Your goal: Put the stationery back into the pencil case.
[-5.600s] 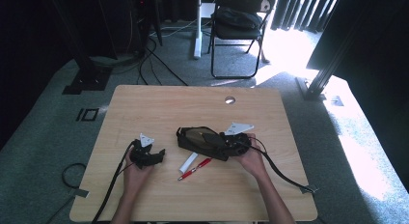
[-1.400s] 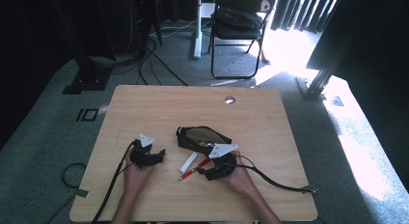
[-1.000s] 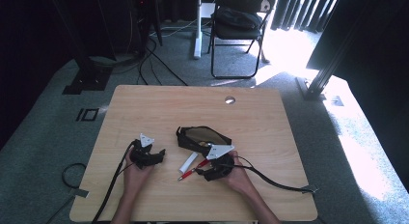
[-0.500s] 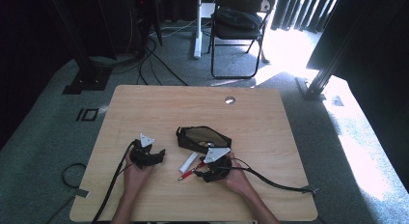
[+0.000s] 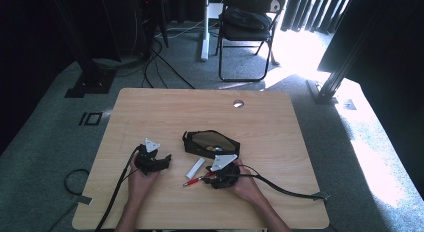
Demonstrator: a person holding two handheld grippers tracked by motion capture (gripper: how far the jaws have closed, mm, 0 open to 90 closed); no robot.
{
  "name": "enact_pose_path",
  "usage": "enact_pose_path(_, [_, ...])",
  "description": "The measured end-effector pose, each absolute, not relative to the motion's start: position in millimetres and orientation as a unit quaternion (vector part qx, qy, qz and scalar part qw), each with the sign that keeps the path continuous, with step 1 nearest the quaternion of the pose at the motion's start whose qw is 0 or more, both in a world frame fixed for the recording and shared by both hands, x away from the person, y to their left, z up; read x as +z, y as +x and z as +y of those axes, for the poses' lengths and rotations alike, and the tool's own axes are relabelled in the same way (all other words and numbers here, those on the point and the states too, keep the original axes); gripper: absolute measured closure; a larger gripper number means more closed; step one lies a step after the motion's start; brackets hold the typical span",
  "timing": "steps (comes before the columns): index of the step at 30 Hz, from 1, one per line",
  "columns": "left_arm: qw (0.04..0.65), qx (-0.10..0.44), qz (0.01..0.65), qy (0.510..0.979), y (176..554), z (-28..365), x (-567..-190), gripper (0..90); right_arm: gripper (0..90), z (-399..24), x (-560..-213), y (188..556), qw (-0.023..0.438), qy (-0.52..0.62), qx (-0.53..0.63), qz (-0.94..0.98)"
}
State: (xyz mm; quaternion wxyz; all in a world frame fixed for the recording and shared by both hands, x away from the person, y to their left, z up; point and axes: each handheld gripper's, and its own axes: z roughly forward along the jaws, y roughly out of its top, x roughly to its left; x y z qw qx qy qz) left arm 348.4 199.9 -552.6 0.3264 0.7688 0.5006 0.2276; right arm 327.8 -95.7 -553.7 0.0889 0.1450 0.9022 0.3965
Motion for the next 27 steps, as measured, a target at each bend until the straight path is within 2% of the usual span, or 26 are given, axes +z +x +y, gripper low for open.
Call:
enact_pose_path(10, [0.326,0.228,0.5,0.769,348.4,199.9,-552.5,28.7,70.4,-98.9,-549.3,319.1,0.086,0.13,0.377,0.913])
enact_pose_path(18, [0.326,0.228,0.501,0.769,348.3,199.9,-552.5,28.7,75.2,-107.9,-547.8,317.5,0.067,0.132,0.37,0.917])
enact_pose_path(27, [0.326,0.228,0.501,0.769,348.4,199.9,-552.5,28.7,76.8,-113.1,-544.0,313.3,0.073,0.133,0.349,0.925])
